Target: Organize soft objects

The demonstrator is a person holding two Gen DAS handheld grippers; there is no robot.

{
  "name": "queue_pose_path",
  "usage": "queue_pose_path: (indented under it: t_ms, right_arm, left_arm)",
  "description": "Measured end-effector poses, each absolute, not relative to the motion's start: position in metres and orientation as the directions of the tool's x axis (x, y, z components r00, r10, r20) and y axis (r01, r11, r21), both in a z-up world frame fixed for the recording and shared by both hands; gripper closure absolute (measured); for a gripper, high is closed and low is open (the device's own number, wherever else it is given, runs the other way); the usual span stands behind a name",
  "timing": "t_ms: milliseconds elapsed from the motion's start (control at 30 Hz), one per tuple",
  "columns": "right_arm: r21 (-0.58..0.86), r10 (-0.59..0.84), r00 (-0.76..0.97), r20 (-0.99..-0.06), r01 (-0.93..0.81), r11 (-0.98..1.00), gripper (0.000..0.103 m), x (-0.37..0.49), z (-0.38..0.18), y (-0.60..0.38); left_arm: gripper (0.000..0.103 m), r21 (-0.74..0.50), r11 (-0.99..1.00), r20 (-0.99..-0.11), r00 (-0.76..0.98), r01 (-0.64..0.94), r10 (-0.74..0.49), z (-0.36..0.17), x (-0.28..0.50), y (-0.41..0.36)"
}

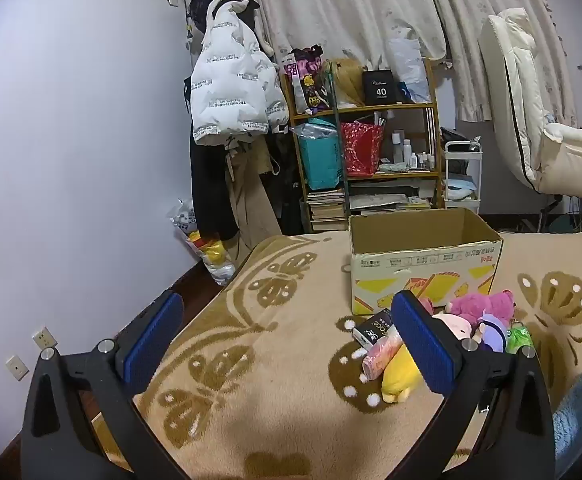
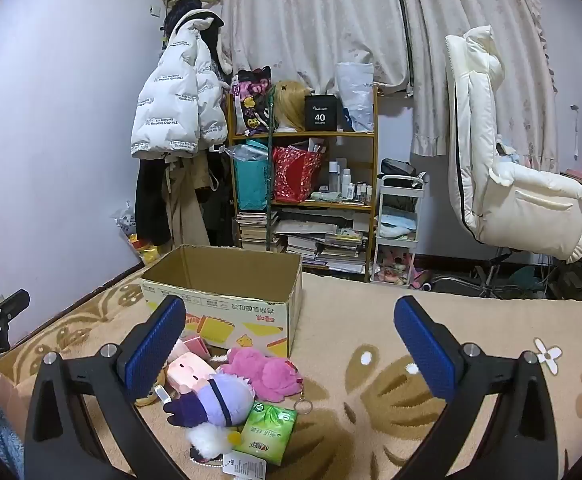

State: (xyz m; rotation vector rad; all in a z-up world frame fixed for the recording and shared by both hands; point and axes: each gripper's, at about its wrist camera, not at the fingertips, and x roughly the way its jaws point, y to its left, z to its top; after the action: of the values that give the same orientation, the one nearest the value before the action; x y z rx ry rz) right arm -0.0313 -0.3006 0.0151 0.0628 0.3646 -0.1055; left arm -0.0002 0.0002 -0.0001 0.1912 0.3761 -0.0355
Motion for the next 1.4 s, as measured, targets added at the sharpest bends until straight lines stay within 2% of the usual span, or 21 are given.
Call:
queue_pose_path:
  t_ms: [133, 1400]
  right_arm:
    - [0.043, -0.092, 0.928, -0.361, 0.115, 0.992, 0.000, -0.0302, 0.0145, -0.3007]
    - [0.045, -0.089, 0.926, -0.367, 0.113, 0.993, 0.000, -0.0291, 0.0110, -0.3003]
  left_arm:
    - [0.000, 0.176, 0.981, -0.395, 0.919, 0.082, -0.006, -0.0002, 0.0024, 0.0009]
    - [0.000, 0.171, 0.983, -0.395, 0.918, 0.064, 0.009, -0.0066, 0.0082, 0.0036]
